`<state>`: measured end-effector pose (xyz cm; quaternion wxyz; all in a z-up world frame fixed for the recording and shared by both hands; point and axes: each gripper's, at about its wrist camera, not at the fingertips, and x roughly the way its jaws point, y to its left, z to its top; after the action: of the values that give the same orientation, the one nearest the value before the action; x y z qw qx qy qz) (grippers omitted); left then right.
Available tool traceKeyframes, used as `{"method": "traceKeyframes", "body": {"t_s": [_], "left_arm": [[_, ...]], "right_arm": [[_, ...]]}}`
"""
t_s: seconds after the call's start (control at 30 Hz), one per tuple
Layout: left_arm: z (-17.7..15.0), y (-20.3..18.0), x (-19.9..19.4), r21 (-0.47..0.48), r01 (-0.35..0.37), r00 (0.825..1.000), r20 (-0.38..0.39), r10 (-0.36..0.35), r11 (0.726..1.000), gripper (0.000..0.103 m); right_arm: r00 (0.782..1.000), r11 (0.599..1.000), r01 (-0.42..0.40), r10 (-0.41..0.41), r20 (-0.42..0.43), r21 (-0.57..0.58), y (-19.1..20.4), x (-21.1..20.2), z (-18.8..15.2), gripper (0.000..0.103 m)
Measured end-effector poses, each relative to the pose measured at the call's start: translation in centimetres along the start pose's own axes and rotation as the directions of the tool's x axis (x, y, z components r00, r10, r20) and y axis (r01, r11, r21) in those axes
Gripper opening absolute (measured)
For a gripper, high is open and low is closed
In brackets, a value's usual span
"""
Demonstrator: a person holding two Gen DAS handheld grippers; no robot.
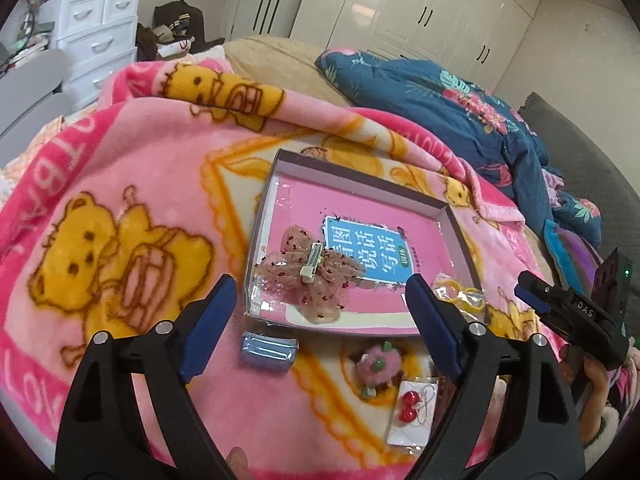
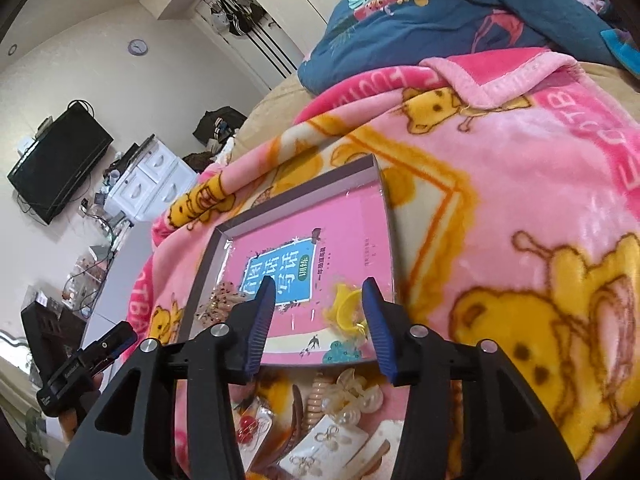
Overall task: Organize jewelry
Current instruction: 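Lift both open tools away from the tray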
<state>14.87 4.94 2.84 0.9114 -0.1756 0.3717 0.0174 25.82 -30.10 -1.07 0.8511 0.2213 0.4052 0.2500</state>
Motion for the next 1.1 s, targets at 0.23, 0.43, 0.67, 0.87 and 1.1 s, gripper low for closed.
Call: {"method": "traceKeyframes", "body": {"t_s": [0.23,0.43,0.67,0.87,1.1], "left_arm": [[-0.3,-0.5,-2.8,0.014,0.008,0.999,0.042,-0.009,1.000,0.089],[-0.4,-1.0,-5.2,0.019,0.013,0.997,0.079,-0.014,1.000,0.093],[-0.8,-1.3,-7.6,0.024,0.013,0.993,0.114,-0.015,1.000,0.093],[-1.4,-1.3,-9.1,0.027,0.019,0.992,0.124,-0.022,0.999,0.094],[-2.5,-2.2,-10.4,0.057,0.020,0.991,0.129,-0.027,0.998,0.094]], "right_arm": [[0.998,0.997,-0.021,0.025,0.066,-0.070,1.7,-4.0,-0.3,0.071],[0.994,0.987,-0.017,0.034,0.105,-0.159,3.8,-6.8,-0.8,0.081],[0.990,0.973,-0.020,0.051,0.128,-0.229,5.6,-9.2,-1.5,0.086],[0.990,0.964,-0.031,0.066,0.123,-0.263,6.5,-10.4,-2.2,0.087],[0.992,0.947,-0.035,0.073,0.107,-0.319,7.6,-11.7,-3.4,0.088]]}}
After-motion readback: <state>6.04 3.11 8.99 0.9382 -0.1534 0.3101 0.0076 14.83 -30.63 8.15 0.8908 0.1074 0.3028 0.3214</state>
